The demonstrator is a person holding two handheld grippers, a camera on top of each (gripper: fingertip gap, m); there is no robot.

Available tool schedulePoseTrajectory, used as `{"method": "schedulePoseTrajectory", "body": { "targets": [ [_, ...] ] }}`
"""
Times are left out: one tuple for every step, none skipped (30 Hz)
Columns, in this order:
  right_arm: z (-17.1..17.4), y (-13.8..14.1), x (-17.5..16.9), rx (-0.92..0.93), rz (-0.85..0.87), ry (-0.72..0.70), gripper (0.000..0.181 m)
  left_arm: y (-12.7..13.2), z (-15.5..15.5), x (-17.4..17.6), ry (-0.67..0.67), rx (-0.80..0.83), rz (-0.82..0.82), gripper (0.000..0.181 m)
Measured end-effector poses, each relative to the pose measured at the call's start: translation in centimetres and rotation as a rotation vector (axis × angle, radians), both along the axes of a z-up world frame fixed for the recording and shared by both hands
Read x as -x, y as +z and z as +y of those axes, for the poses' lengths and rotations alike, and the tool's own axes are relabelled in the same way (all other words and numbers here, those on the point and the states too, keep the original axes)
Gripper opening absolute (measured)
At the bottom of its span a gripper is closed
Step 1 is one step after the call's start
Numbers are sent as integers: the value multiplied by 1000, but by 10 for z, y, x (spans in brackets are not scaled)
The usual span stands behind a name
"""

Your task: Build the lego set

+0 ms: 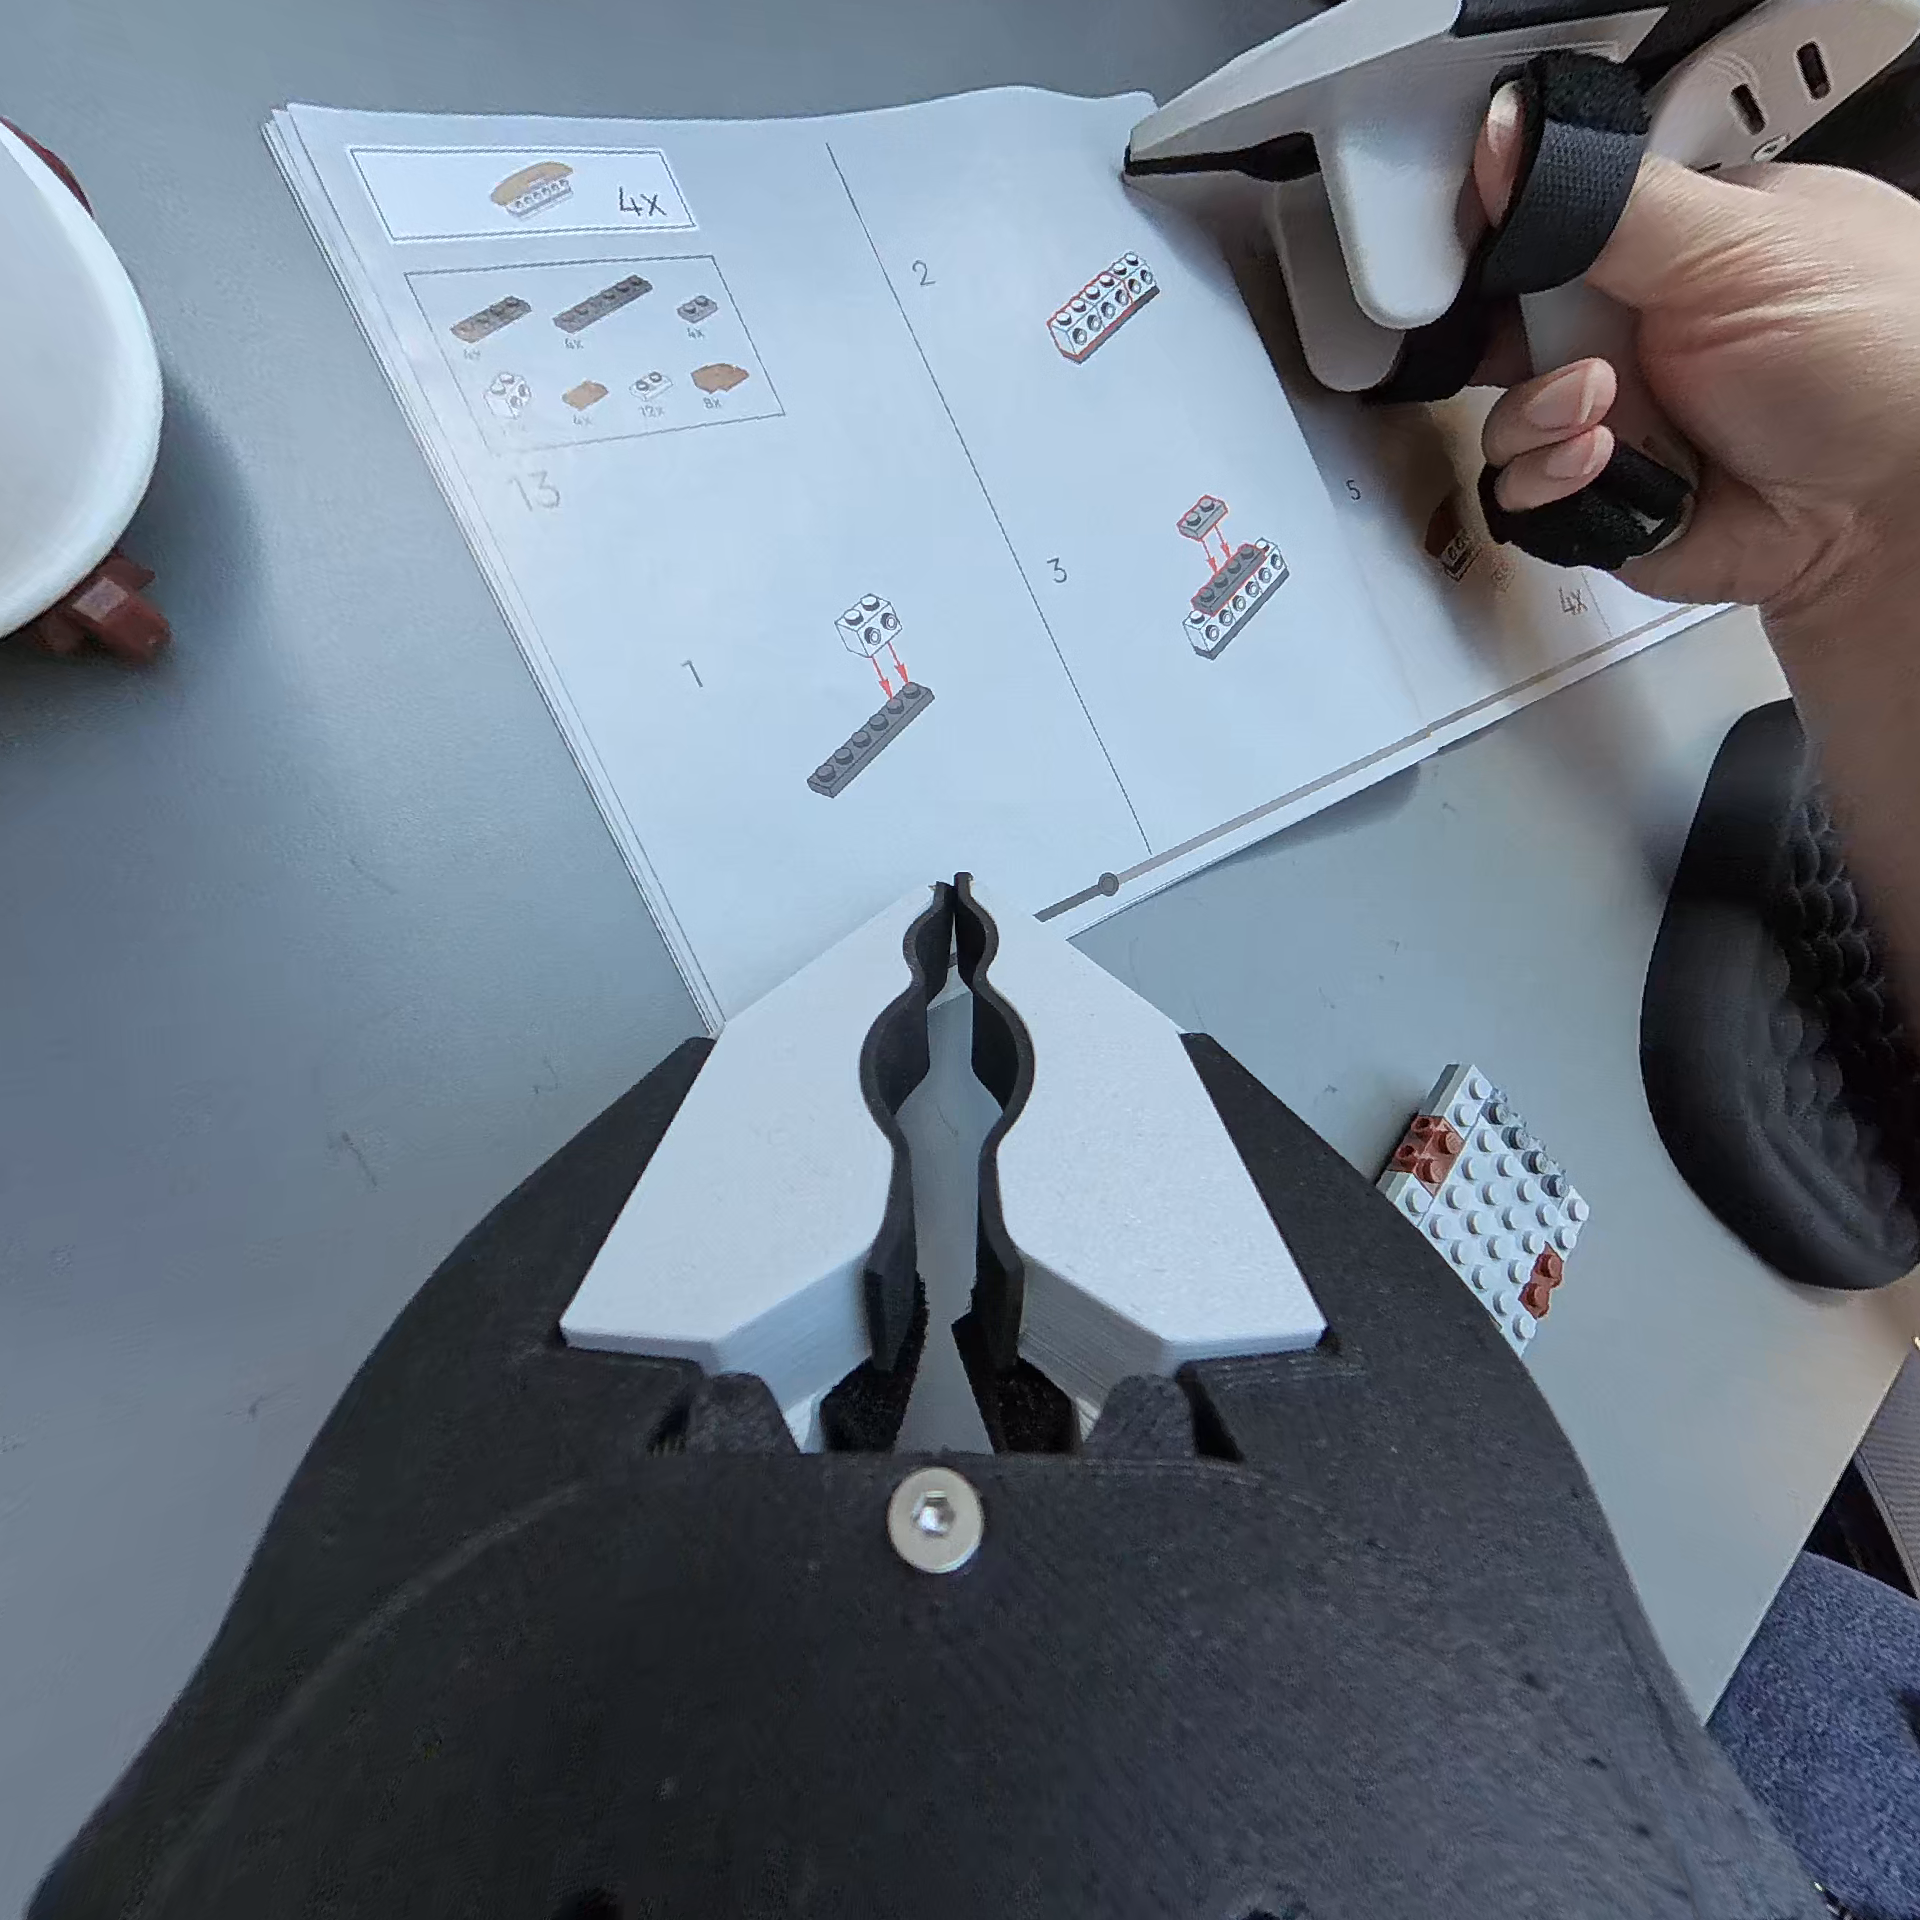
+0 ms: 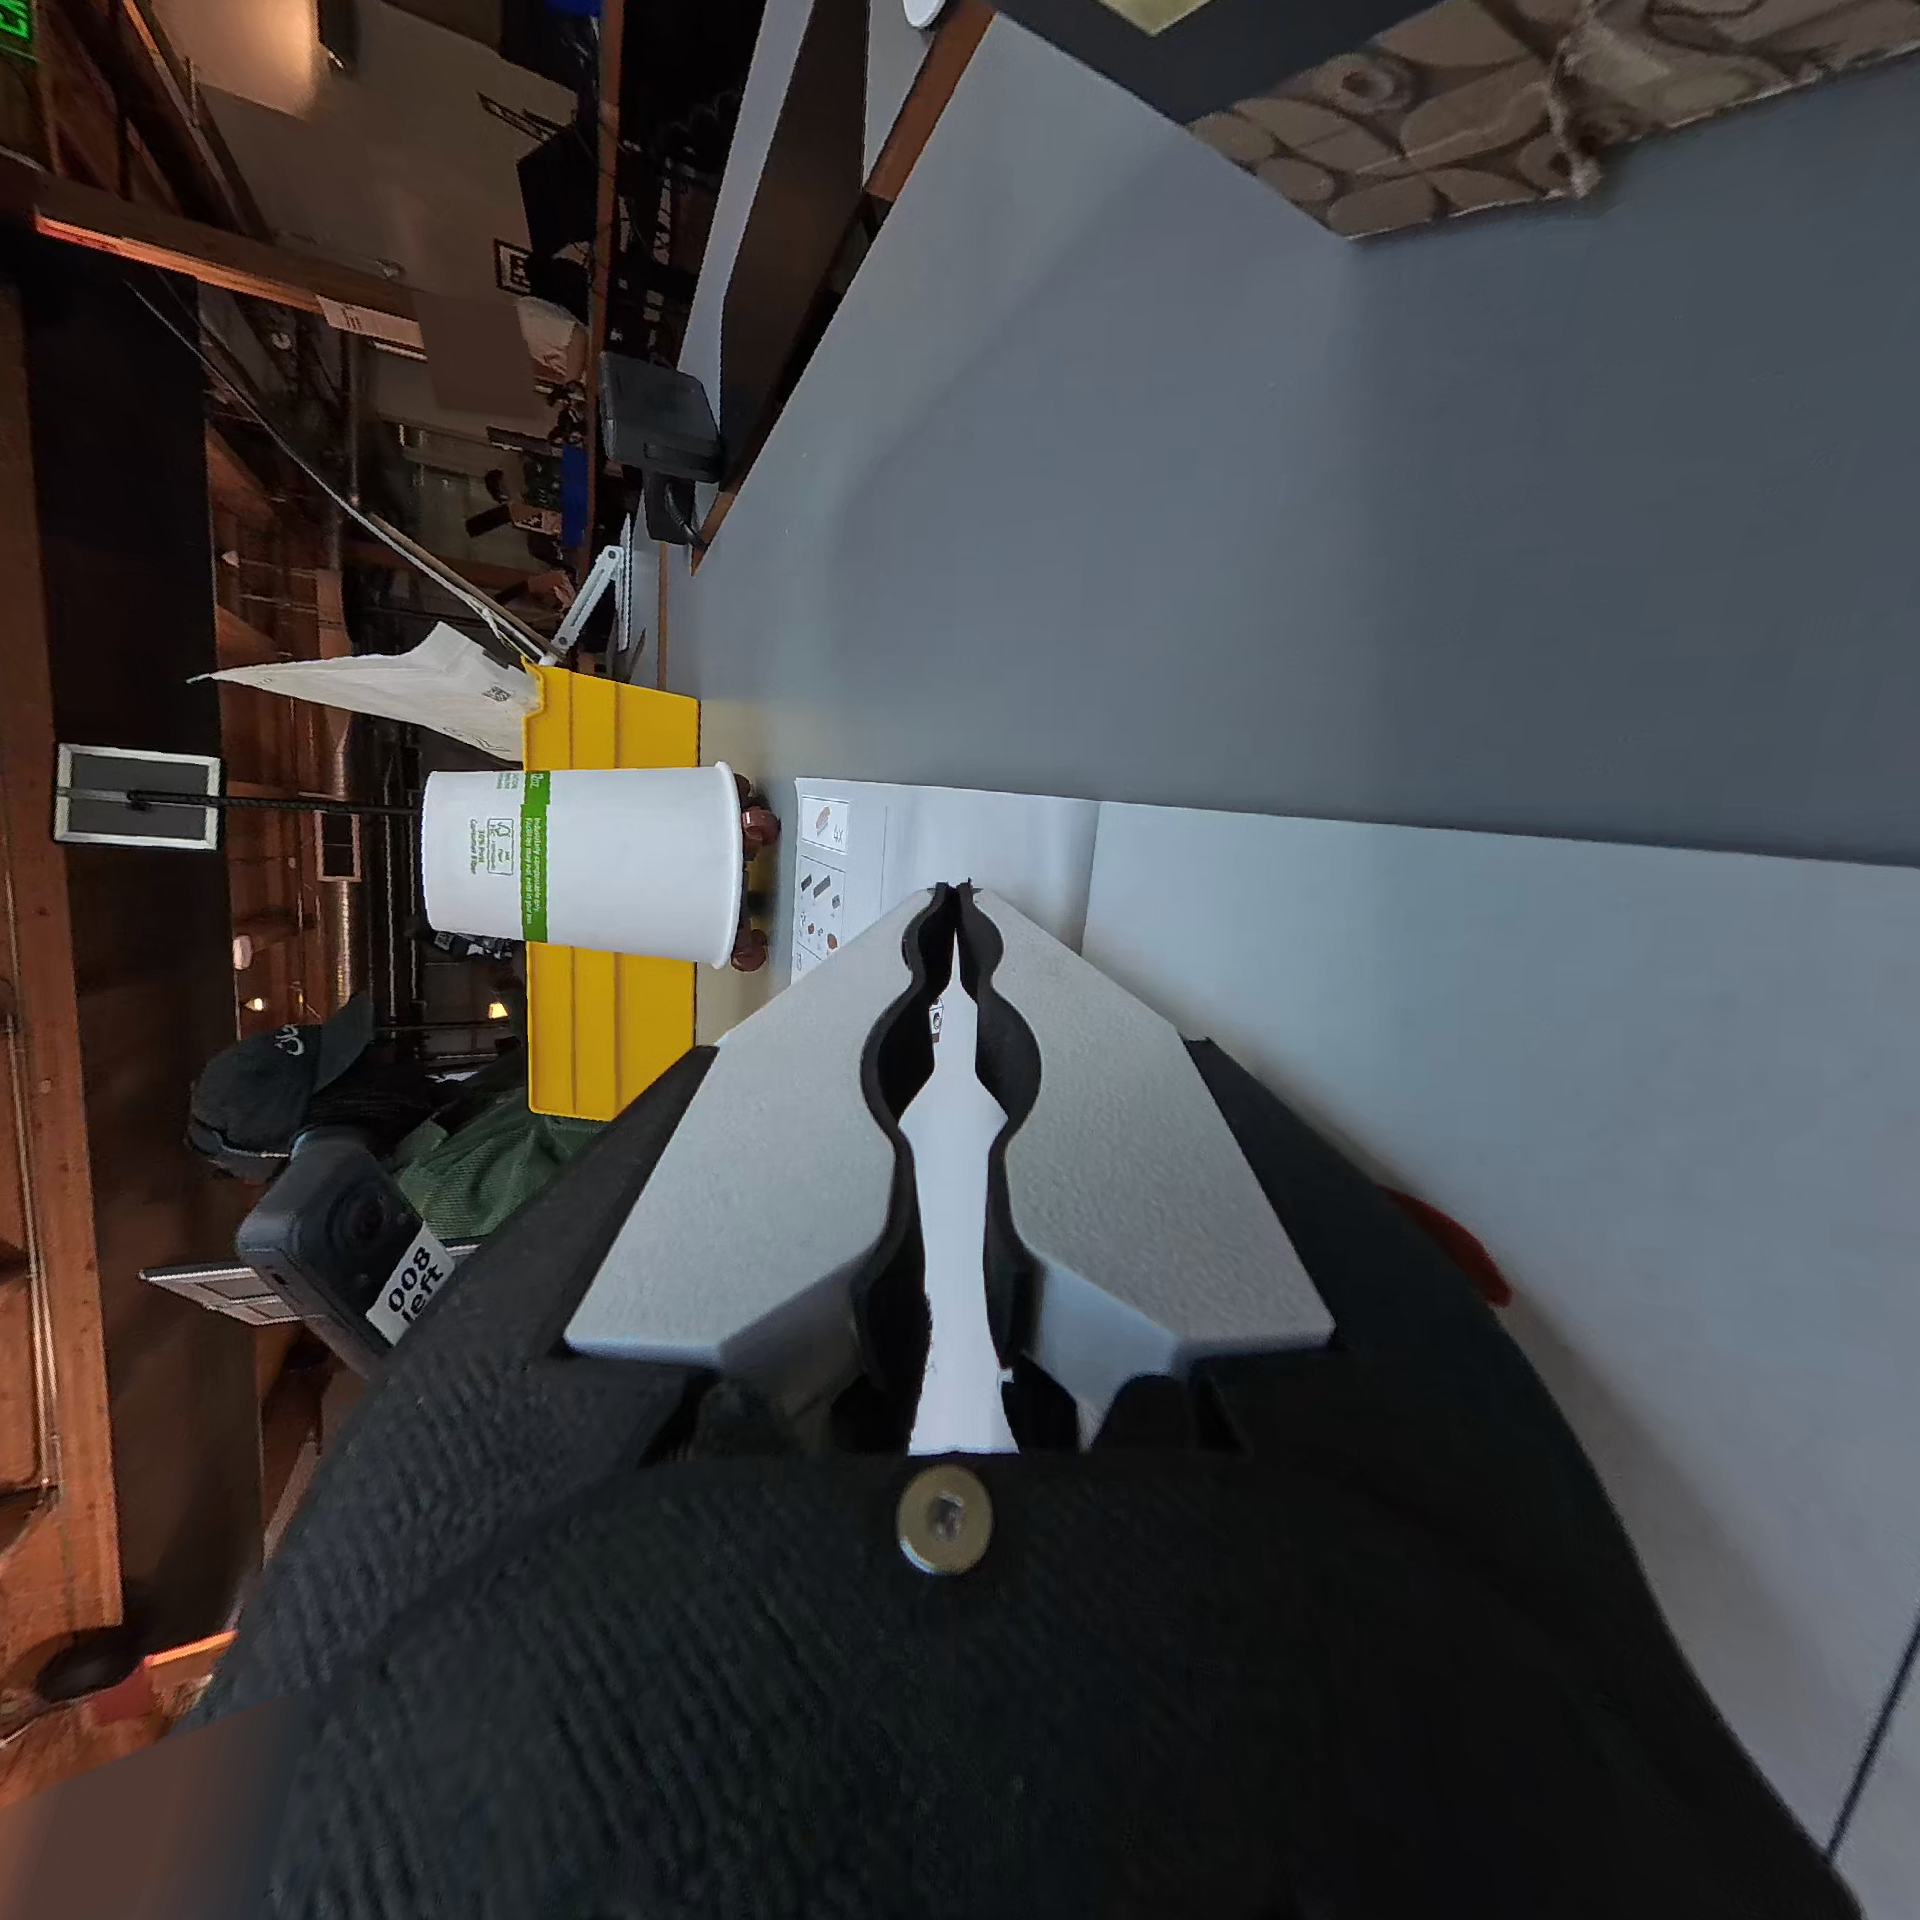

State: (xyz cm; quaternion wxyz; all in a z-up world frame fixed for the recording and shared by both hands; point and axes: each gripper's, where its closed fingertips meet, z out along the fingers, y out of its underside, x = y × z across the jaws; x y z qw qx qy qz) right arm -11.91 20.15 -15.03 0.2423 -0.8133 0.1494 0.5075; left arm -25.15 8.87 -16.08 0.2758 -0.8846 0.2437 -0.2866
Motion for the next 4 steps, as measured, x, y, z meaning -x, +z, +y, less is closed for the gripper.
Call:
{"method": "schedulePoseTrajectory", "body": {
  "targets": [
    [-1,-1,0,1,-21,12,0,0,0,0,1,1,-3,0],
    [-2,-2,1,-1,-42,25,0,0,0,0,2,3,-6,0],
    [-4,-1,2,-3,-53,34,0,0,0,0,3,5,-10,0],
    [-6,3,3,-10,-44,40,0,0,0,0,4,6,-13,0]
  ]
}}
